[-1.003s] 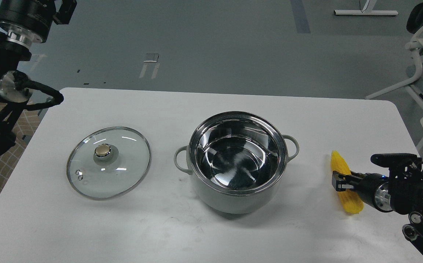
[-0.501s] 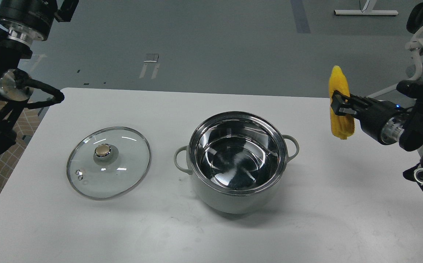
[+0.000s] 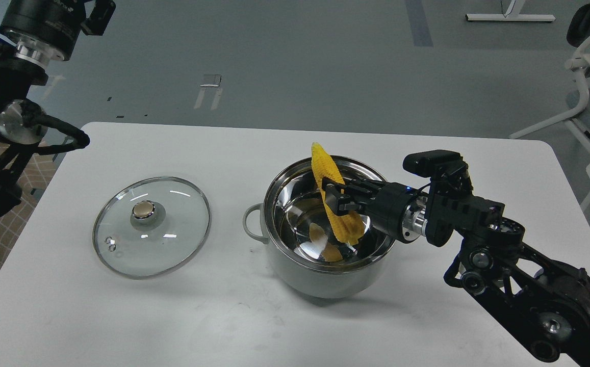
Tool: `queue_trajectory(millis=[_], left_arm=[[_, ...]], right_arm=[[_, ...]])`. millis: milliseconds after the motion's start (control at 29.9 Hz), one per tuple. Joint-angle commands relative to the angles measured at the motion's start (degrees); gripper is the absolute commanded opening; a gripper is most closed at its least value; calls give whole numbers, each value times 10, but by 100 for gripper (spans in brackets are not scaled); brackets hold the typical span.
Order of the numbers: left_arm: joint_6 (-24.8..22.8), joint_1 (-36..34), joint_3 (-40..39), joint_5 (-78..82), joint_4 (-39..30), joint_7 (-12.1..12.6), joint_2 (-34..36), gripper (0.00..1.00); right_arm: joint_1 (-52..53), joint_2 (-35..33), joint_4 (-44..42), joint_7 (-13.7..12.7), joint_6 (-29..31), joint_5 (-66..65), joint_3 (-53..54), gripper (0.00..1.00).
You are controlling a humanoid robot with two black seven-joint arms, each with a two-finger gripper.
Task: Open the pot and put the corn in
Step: 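Lift the corn and carry it over the open pot with the right gripper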
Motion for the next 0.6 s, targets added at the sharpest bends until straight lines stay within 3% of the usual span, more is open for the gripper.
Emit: queue_trajectory(millis=[0,67,100,167,301,401,568], left_arm=[[0,-1,-1,0,0,0,-1,98],[0,-1,-1,0,-1,0,-2,98],[0,-1,0,-1,0,0,-2,98],[0,-1,-1,-1,-1,0,-2,98],[0,-2,0,-1,0,0,-2,98],[0,-3,0,0,0,0,-4,98],[0,-2,0,0,0,0,-5,98]], right_arm=[[1,0,-2,3,-3,1,-3,35],[0,-1,-1,4,-3,2,-3,41],[0,-1,3,5,-4,3,-2,52],[1,-1,4,6,-4,3,-2,62],[2,-1,9,7,-4,3,-1,76],[1,-1,10,7,-4,4,-2,84],[0,-2,9,7,-4,4,-1,90]])
